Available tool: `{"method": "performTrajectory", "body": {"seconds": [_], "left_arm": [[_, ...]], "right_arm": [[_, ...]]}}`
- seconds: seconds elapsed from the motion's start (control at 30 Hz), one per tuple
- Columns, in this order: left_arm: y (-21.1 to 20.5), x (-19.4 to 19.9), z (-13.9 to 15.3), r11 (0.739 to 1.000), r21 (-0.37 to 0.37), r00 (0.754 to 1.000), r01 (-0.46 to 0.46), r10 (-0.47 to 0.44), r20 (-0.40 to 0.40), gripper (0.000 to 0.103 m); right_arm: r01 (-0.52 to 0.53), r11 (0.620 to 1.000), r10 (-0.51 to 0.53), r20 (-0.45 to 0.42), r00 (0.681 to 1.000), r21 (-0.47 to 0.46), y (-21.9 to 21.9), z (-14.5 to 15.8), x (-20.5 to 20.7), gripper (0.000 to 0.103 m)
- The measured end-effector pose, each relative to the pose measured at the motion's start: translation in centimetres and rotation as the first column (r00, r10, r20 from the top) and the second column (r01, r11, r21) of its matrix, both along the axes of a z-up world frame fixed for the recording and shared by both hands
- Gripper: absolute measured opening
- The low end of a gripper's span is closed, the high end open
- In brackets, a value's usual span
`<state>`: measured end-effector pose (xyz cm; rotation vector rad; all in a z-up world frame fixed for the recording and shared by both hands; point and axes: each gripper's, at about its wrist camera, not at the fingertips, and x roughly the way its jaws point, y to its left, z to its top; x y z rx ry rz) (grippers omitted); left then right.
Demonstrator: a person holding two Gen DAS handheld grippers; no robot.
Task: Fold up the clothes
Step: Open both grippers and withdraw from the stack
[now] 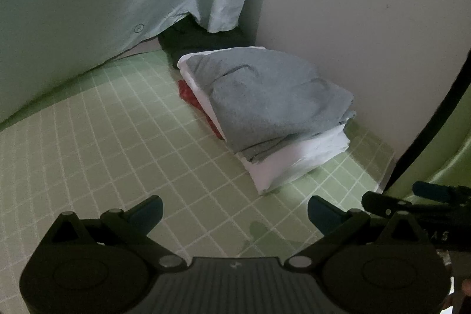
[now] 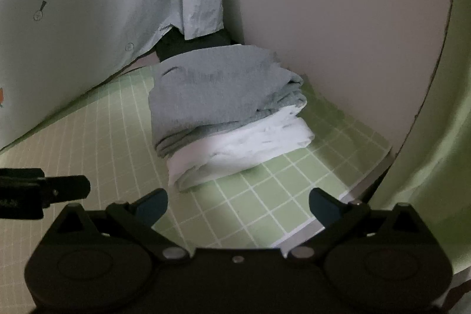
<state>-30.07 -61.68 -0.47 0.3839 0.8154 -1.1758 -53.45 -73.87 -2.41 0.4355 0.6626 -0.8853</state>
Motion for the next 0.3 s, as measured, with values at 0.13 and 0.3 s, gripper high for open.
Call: {"method": "performTrajectory", "body": {"seconds": [0.13, 0.3], "left_arm": [[-0.01, 0.13, 0.01, 1.0, -0.001, 1.0, -0.004, 0.004, -0.002, 0.103], [-0.02, 0.11, -0.09, 1.0, 0.01, 1.0, -0.004, 0.004, 0.001, 0.103]], "right_arm": [[0.006, 1.0, -0.006, -0.004, 1.0, -0.002, -0.17, -0.05, 0.07, 0.103], [0.006, 1.0, -0.006, -0.007, 1.0, 0.004, -0.19, -0.13, 0.06, 0.103]]}}
